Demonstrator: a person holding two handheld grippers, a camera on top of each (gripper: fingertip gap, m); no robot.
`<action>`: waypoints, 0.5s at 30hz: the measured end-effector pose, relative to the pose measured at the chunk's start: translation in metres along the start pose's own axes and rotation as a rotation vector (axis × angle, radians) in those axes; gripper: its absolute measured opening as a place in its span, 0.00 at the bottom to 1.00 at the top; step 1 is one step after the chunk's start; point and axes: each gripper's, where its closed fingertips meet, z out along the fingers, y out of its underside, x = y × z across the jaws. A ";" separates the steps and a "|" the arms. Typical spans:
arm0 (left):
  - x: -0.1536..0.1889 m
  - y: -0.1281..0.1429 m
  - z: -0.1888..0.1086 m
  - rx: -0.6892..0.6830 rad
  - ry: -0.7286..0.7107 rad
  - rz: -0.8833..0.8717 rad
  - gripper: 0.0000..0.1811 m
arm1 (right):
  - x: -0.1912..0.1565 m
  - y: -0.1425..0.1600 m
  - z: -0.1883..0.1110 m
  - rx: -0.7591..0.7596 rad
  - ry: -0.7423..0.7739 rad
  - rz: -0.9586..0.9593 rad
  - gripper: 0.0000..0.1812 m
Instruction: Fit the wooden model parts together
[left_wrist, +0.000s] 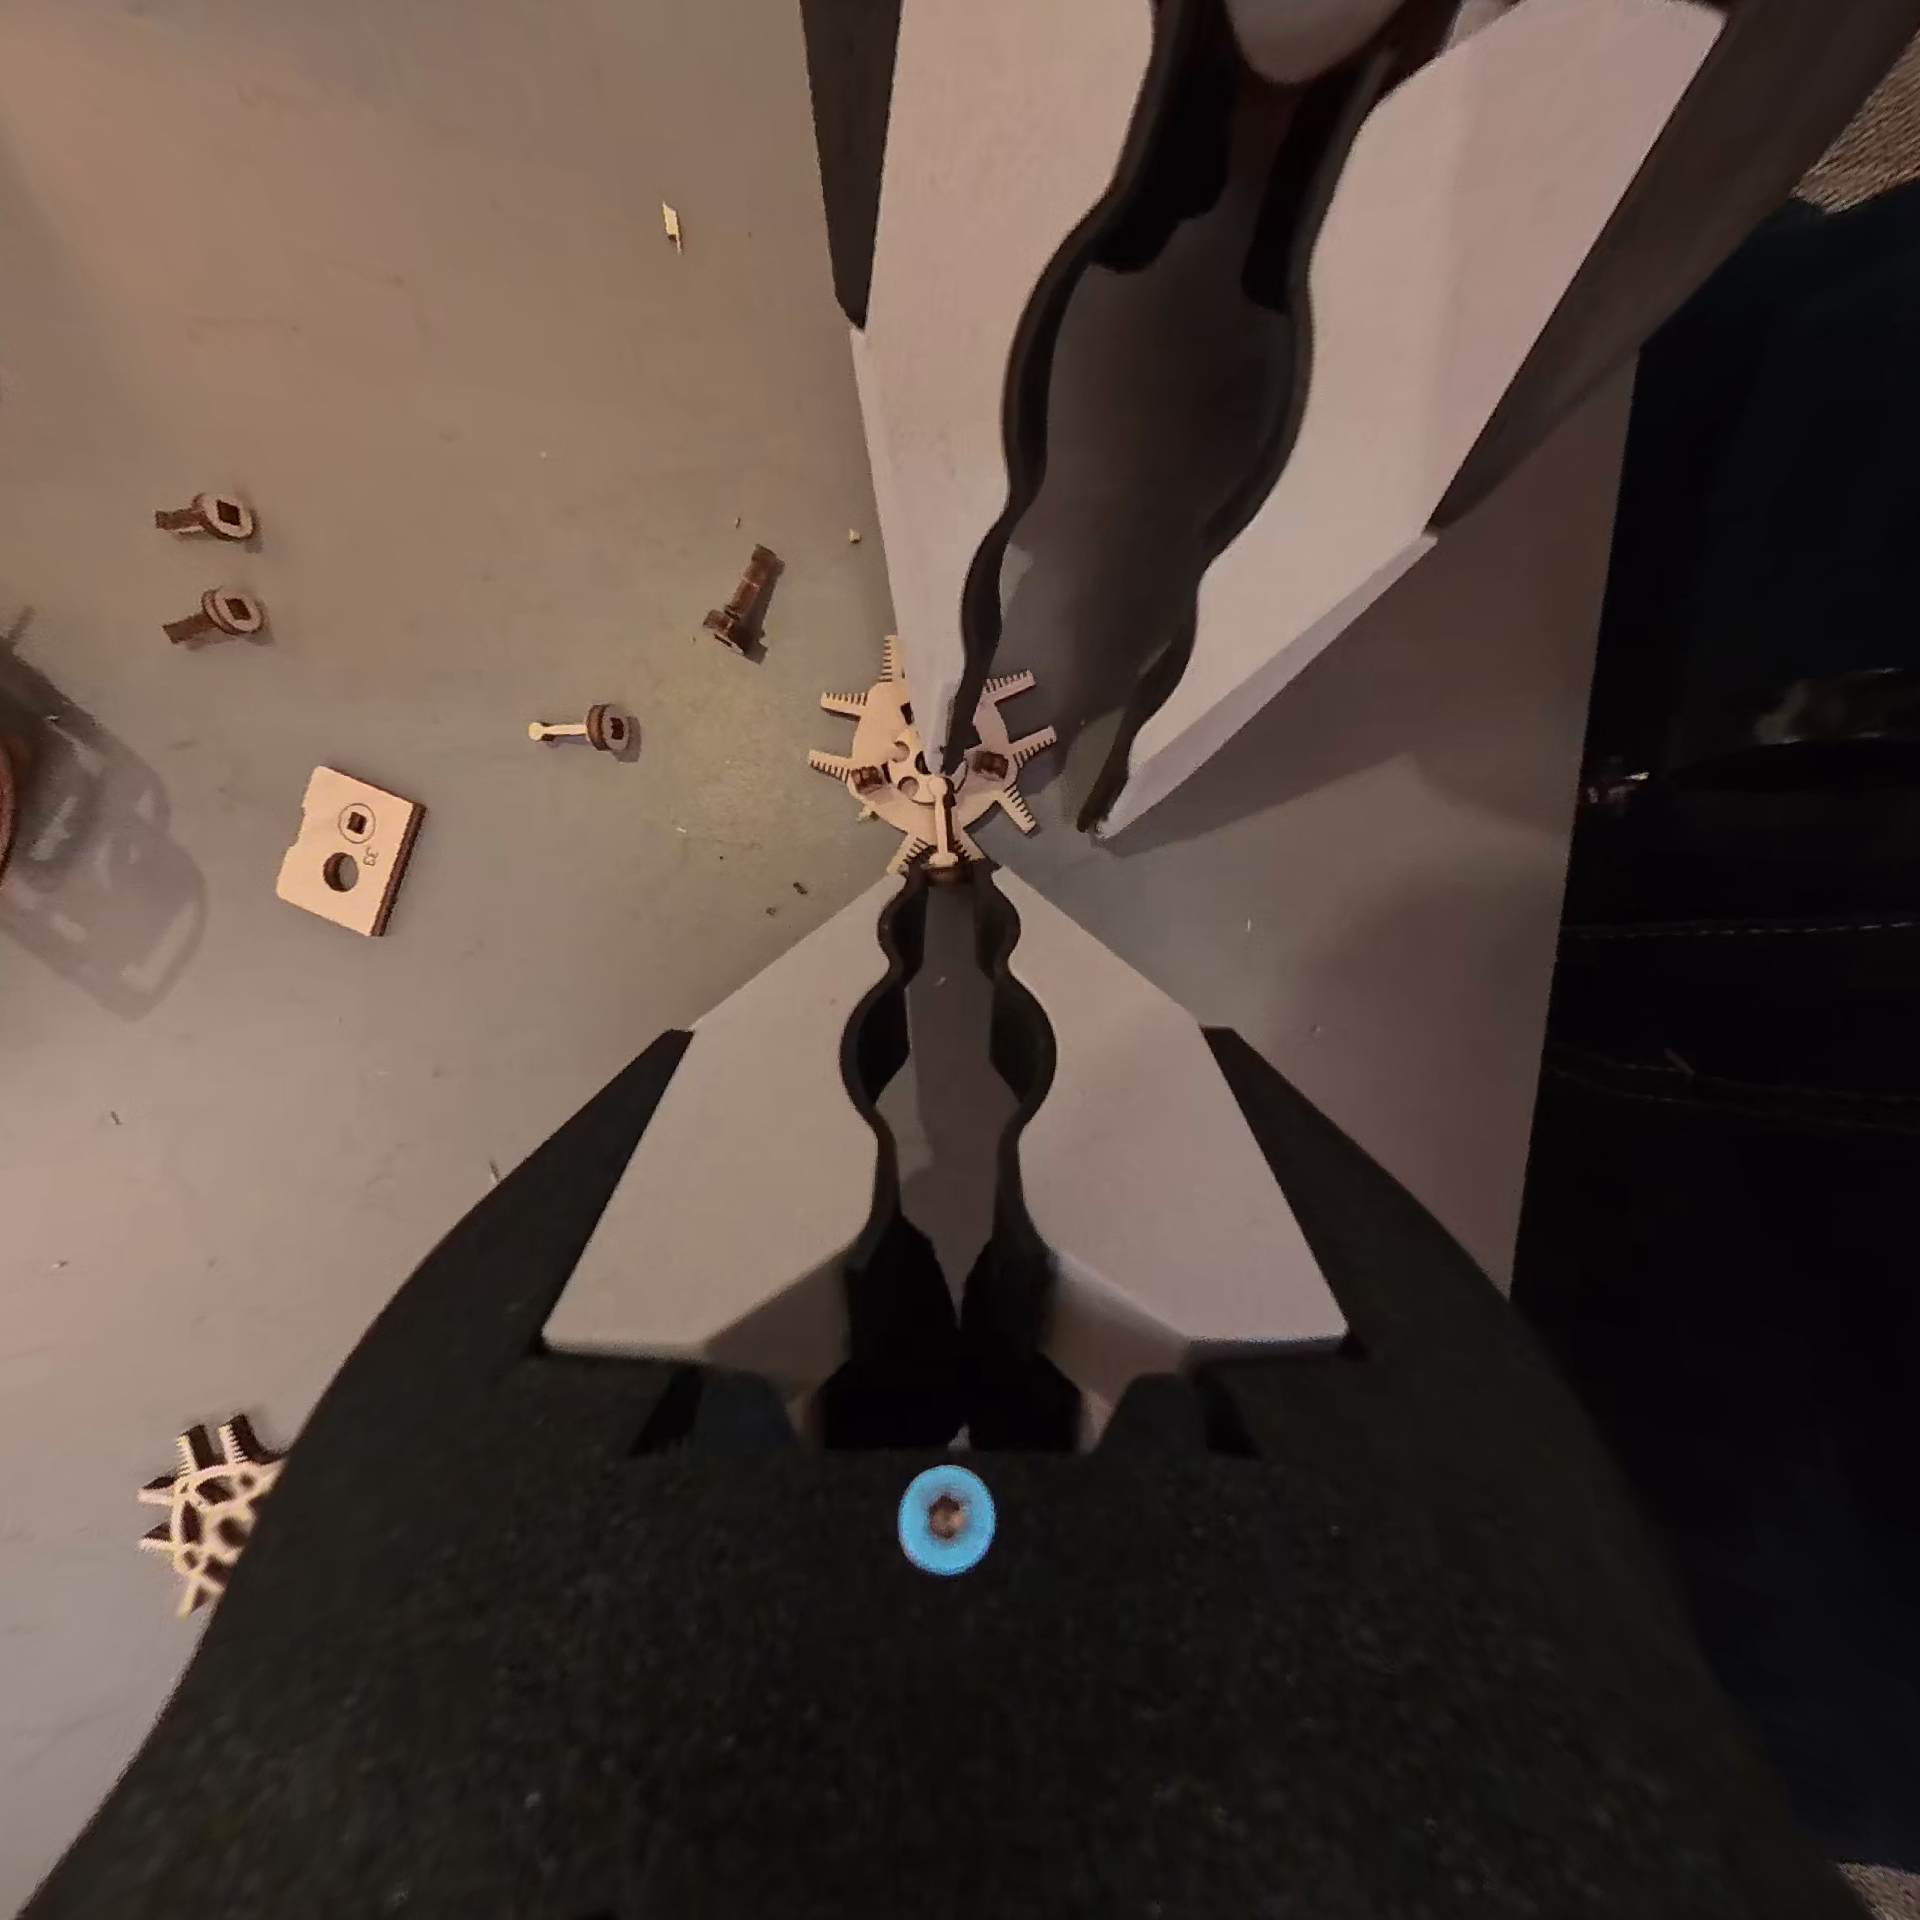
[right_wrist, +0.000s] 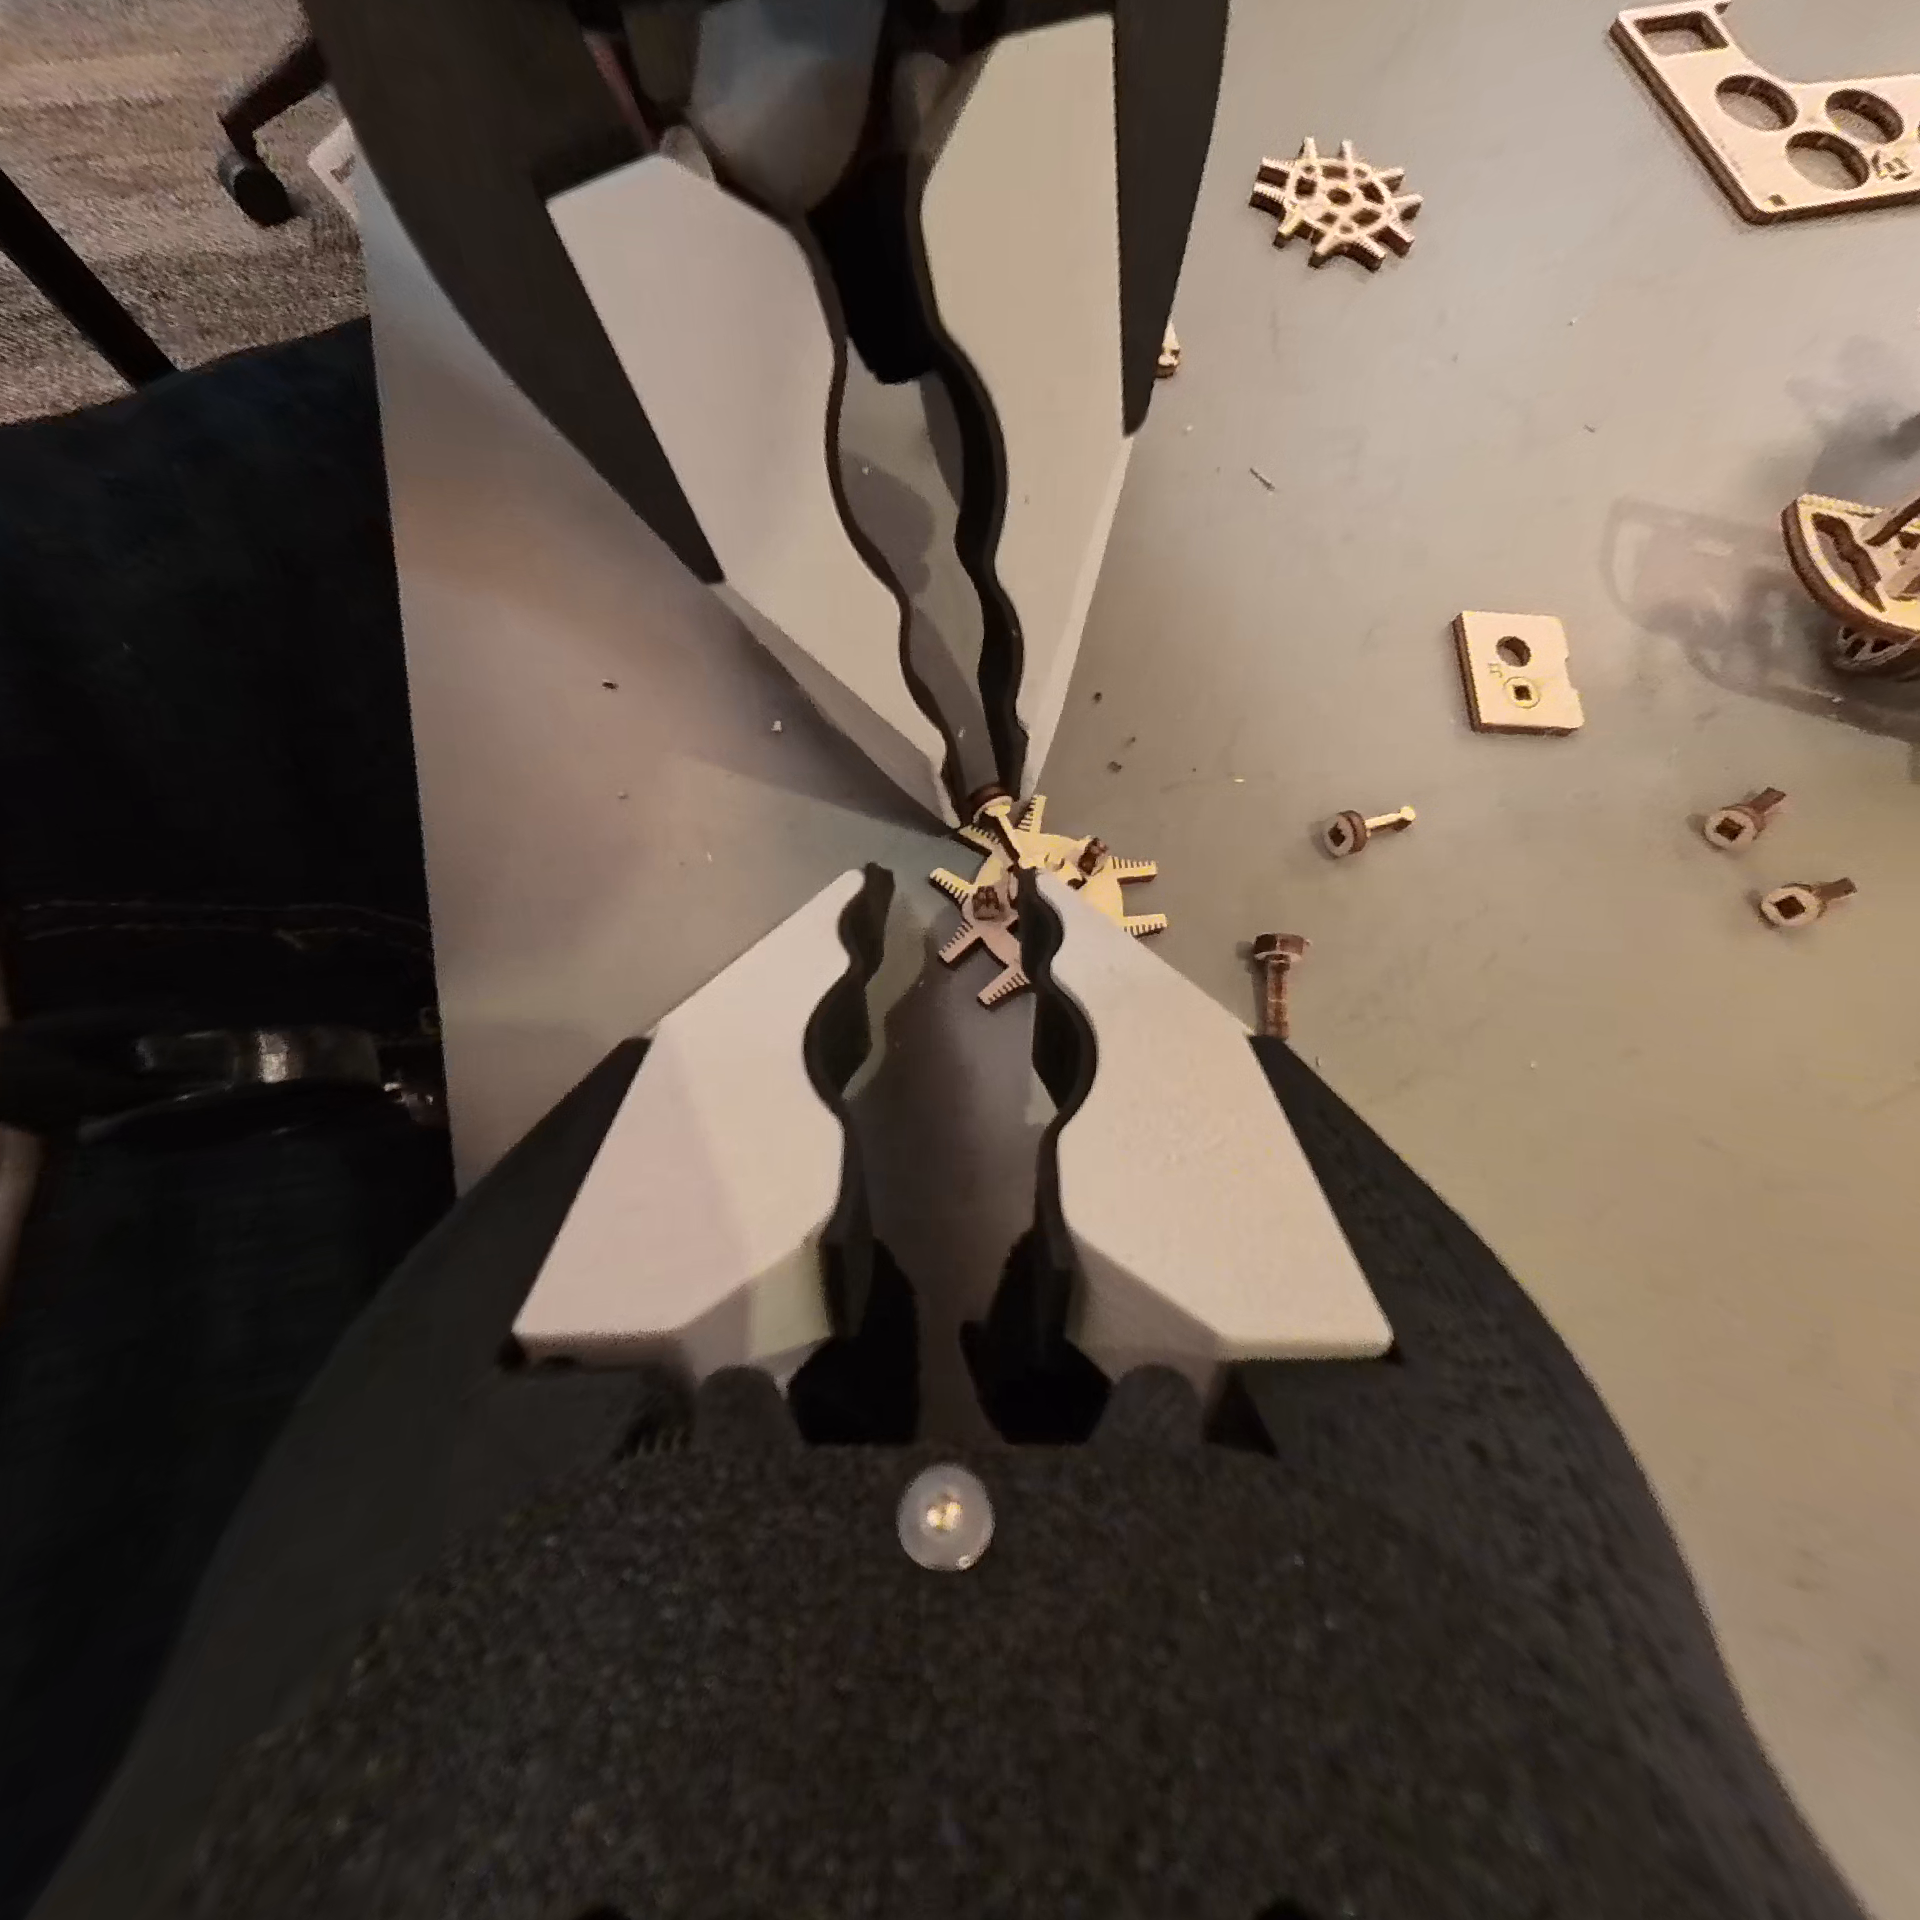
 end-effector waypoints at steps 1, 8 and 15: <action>0.000 0.001 0.000 -0.005 -0.011 0.011 0.03 | 0.000 0.000 0.000 0.001 0.001 0.009 0.14; -0.002 -0.001 0.001 -0.029 -0.060 0.051 0.03 | 0.001 -0.010 -0.007 0.054 -0.053 0.093 0.17; 0.000 -0.003 0.002 -0.037 -0.059 0.050 0.03 | -0.002 -0.003 0.000 0.022 -0.047 0.068 0.17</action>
